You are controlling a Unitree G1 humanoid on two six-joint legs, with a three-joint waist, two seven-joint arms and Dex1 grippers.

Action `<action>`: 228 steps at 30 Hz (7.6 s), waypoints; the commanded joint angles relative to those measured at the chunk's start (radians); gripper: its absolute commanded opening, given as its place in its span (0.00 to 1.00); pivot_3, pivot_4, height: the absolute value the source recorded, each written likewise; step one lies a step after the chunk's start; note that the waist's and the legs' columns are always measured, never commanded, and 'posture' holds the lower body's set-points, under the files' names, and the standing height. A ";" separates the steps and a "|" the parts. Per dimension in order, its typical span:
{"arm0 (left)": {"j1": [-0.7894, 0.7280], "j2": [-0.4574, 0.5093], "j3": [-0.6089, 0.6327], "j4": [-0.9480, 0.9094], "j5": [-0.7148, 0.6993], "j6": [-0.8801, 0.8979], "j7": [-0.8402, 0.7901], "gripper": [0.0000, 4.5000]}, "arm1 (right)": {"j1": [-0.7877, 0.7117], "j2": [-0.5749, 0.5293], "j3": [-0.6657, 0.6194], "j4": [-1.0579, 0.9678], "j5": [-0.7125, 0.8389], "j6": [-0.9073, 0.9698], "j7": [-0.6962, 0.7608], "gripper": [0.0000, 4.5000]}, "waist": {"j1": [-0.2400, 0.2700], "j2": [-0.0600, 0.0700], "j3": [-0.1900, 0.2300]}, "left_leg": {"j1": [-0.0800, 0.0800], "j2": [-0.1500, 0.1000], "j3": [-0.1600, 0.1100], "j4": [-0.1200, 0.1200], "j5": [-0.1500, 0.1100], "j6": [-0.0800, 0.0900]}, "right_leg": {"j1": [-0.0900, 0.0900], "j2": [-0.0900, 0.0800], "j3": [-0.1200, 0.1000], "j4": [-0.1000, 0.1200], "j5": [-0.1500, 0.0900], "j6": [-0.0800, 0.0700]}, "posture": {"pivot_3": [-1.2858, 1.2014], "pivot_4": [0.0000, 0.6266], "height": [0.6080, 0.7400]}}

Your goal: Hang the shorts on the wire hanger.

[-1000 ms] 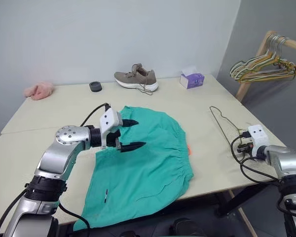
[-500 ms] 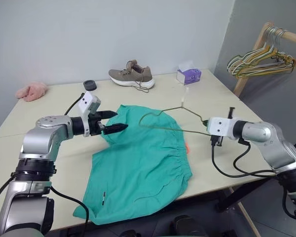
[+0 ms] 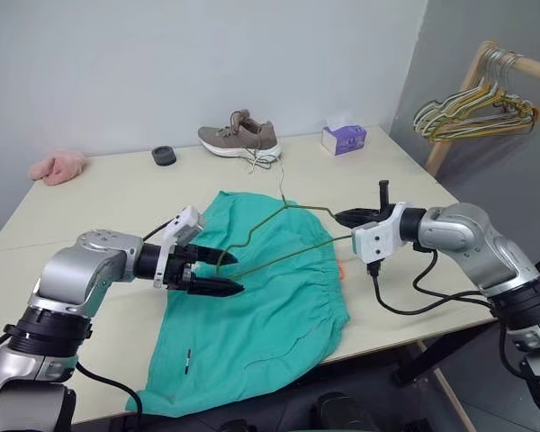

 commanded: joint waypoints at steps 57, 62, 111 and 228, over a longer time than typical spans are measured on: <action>0.073 0.010 -0.042 -0.051 0.301 -0.565 0.044 0.00 | 0.047 -0.055 0.026 -0.400 0.673 1.248 0.337 0.23 | 0.007 0.000 0.000 | -0.002 0.000 0.000 0.000 0.000 0.000 | -0.007 0.000 0.000 0.007 -0.002 -0.002 | 0.43 0.00 1.00; 0.066 0.000 -0.043 -0.041 0.298 -0.565 0.045 0.00 | 0.055 -0.057 0.019 -0.412 0.680 1.281 0.333 0.00 | 0.011 0.000 0.000 | -0.002 0.000 0.000 0.000 0.000 0.000 | -0.007 0.000 0.000 0.007 -0.002 -0.002 | 0.43 0.00 1.00; 0.110 -0.070 0.130 0.138 0.240 -0.493 0.249 0.99 | 0.547 -0.233 -0.408 -0.417 0.904 1.492 0.151 0.00 | -0.002 -0.003 0.000 | -0.002 0.000 0.003 -0.001 0.000 0.000 | -0.007 0.001 0.000 0.007 -0.003 -0.001 | 0.41 0.00 1.00; -0.060 -0.087 0.079 0.311 0.255 -0.595 0.027 0.00 | 0.424 -0.027 -0.215 -0.493 0.576 1.078 0.146 0.99 | -0.007 -0.005 -0.001 | -0.003 0.000 -0.002 0.000 0.000 0.000 | -0.007 -0.001 -0.002 0.009 -0.002 -0.001 | 0.41 0.00 1.00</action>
